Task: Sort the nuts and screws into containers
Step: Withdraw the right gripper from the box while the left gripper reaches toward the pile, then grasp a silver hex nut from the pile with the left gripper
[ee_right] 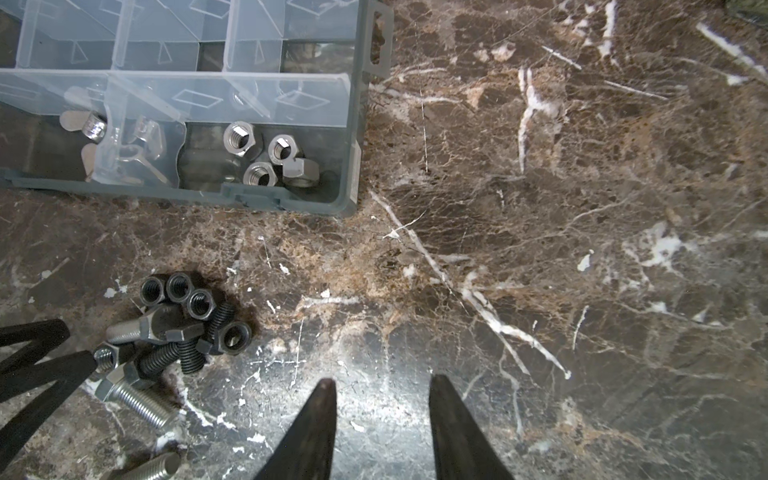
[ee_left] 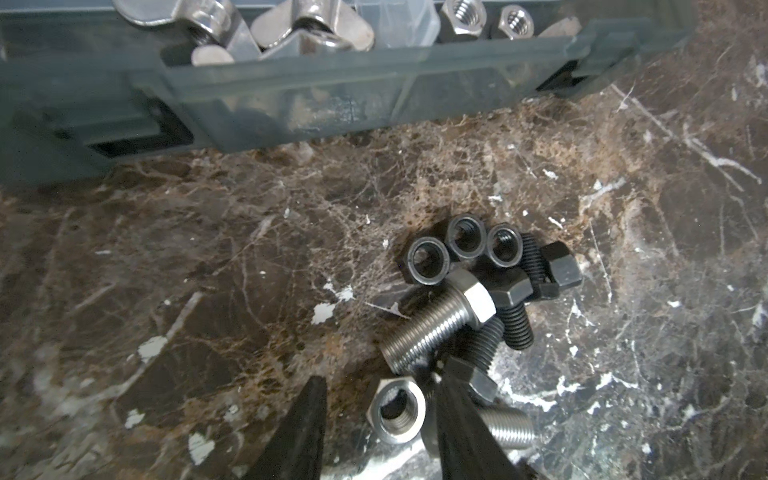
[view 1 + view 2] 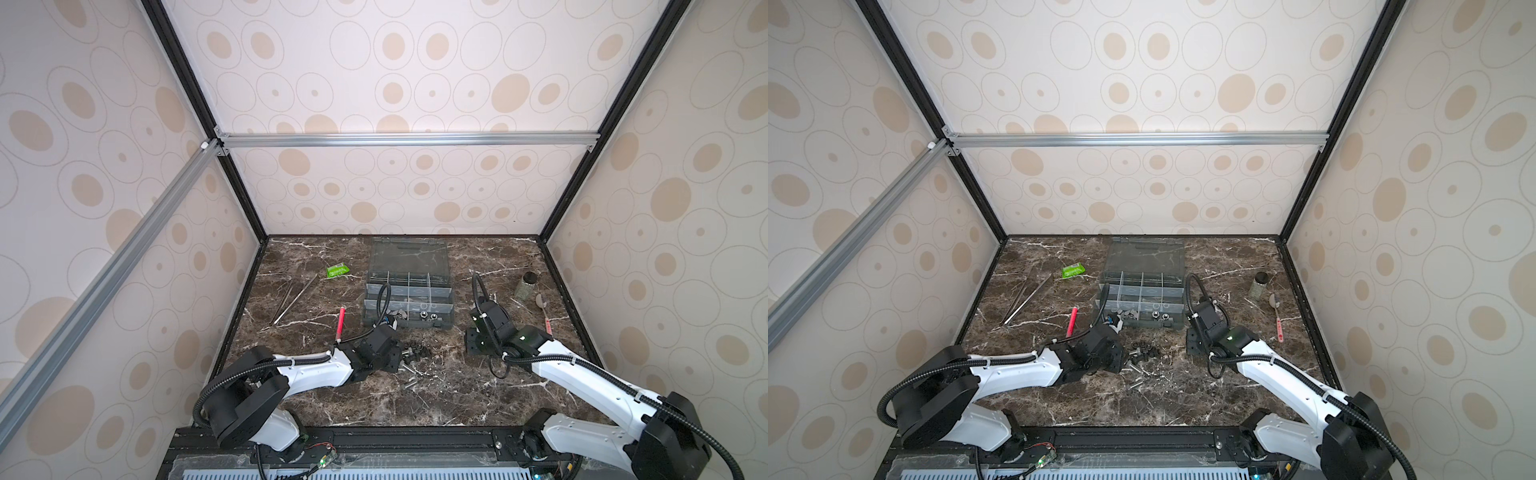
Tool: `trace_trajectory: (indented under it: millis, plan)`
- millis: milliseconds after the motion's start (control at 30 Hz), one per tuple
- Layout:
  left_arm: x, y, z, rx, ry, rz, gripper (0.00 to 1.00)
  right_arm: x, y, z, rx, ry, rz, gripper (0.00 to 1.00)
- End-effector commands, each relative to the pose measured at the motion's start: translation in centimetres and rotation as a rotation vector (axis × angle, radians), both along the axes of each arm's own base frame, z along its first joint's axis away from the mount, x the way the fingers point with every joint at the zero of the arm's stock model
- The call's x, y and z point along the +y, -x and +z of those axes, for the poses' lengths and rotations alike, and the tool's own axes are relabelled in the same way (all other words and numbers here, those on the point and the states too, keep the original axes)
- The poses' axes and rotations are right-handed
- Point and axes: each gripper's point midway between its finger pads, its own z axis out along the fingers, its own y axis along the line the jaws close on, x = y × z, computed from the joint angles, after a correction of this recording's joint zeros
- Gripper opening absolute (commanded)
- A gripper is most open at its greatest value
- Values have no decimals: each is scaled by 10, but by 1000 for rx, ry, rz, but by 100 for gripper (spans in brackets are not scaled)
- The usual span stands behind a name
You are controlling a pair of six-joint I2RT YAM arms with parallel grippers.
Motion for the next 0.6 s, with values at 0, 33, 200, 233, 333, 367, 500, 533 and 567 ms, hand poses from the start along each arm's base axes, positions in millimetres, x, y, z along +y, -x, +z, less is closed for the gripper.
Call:
trace_trajectory:
  millis: [0,33,200,233,333,367,500,533,567]
  plan:
    - [-5,-3,5,-25,-41,-18,44,-3,2,-3,5,-7,-21,40]
    - [-5,-3,5,-24,-47,-21,44,-3,2,-3,4,-8,-20,40]
    - [-7,0,1,-22,-71,-35,45,-3,2,-4,7,-9,-22,40]
    - [-7,0,0,-21,-76,-37,45,-3,2,-4,8,-11,-24,40]
    - [-7,0,-1,-22,-94,-41,45,-3,2,-6,11,-14,-26,40]
    - [-5,1,-2,-22,-106,-42,45,-3,2,-6,12,-14,-27,40]
    - [-5,4,-4,-16,-124,-52,46,-1,2,-7,15,-16,-24,40]
    - [-5,6,-6,-12,-127,-59,46,-1,2,-7,17,-18,-26,40]
    - [-5,7,-7,-11,-128,-60,46,-1,2,-8,18,-19,-25,40]
